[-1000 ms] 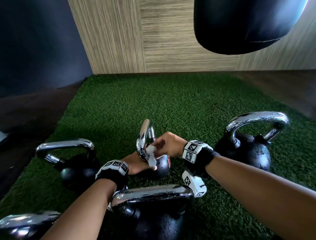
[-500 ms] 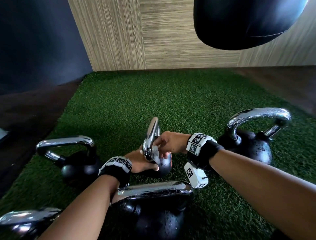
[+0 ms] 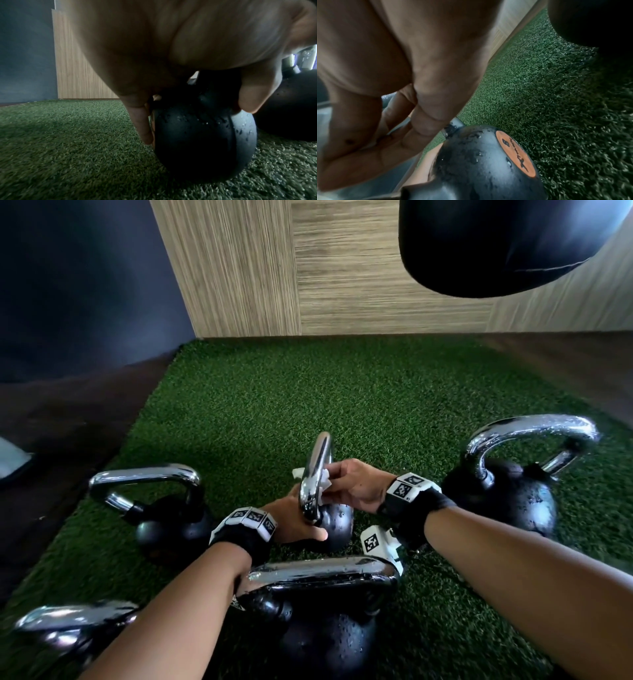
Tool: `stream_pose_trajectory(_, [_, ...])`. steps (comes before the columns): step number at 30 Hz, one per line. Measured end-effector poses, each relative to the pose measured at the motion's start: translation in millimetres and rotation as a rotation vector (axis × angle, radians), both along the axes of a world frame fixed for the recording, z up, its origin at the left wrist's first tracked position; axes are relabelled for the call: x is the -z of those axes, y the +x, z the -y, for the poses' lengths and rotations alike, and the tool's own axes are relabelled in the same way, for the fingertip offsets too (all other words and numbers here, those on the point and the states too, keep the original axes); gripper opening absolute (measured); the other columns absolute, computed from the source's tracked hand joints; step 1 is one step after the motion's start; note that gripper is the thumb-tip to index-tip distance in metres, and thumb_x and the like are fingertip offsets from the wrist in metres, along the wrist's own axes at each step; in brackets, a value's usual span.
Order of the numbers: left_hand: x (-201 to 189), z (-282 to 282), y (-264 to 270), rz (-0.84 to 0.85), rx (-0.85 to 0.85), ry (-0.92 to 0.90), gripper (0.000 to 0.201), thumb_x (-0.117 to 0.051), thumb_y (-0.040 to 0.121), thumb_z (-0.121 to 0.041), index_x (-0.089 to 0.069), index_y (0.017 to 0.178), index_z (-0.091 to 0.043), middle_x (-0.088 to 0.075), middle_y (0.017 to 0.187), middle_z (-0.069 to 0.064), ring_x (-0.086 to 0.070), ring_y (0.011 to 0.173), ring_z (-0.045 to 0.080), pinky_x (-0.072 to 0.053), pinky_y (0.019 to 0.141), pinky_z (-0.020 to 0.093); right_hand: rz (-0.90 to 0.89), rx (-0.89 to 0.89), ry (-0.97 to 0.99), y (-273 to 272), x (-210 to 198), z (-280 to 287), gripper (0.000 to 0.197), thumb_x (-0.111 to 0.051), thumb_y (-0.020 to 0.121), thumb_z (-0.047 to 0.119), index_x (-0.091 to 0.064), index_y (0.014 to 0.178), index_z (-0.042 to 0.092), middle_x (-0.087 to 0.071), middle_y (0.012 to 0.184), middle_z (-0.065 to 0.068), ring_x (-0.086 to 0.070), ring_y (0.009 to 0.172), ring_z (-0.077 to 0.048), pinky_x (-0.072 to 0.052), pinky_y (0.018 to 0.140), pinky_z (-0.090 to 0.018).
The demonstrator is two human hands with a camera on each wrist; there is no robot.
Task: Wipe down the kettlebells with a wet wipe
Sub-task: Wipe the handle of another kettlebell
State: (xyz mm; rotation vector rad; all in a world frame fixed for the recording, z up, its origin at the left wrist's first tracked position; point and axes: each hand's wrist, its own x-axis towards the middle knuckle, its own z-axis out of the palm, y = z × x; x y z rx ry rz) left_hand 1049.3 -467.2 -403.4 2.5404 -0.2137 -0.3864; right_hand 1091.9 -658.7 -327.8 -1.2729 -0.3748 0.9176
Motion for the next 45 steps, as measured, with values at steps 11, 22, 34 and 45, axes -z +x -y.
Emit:
stream_pose_trajectory(11, [-4.2,5.0,0.9,-0.120,-0.051,0.024,0.073,-0.079,0.069,-0.049,-0.055,0.129,-0.014,-0.056,0.130,0.019,-0.059,0.118,0.032,-0.050,0.105,0.041,0.145,0.263,-0.111,16.3,14.2,-17.9,0.013,-0.074,0.081,-0.007,-0.073,0.094,-0.004,-0.070,0.105,-0.033,-0.070,0.086,-0.038,-0.059,0.090,-0.050])
stream_pose_trajectory(22, [-9.4,9.9,-4.5,-0.085,-0.069,0.072,0.084,-0.079,0.077,-0.048,-0.044,0.146,-0.015,-0.049,0.143,0.006,-0.051,0.129,0.024,-0.040,0.115,0.038,0.493,0.560,-0.363,30.2,14.8,-17.4,0.010,-0.081,0.080,0.011,-0.071,0.081,0.010,-0.077,0.069,-0.004,-0.076,0.063,-0.020,-0.062,0.060,-0.033])
stream_pose_trajectory(34, [-13.5,13.2,-6.5,-0.076,-0.072,0.117,0.097,-0.076,0.074,-0.054,-0.032,0.154,-0.017,-0.038,0.153,0.006,-0.046,0.133,0.023,-0.039,0.115,0.034,0.469,0.639,-0.585,53.5,9.7,-25.1,0.022,-0.078,0.080,0.031,-0.073,0.068,0.013,-0.073,0.059,-0.001,-0.075,0.059,-0.016,-0.064,0.060,-0.043])
stream_pose_trajectory(45, [-43.2,13.7,-17.8,-0.089,0.021,0.128,0.093,-0.086,0.063,-0.060,-0.045,0.142,-0.033,-0.052,0.136,-0.014,-0.053,0.126,0.014,-0.041,0.105,0.024,0.397,0.308,-0.751,33.6,0.6,-17.2,0.022,-0.074,0.083,0.022,-0.074,0.082,0.000,-0.066,0.064,-0.007,-0.056,0.048,-0.018,-0.045,0.044,-0.027])
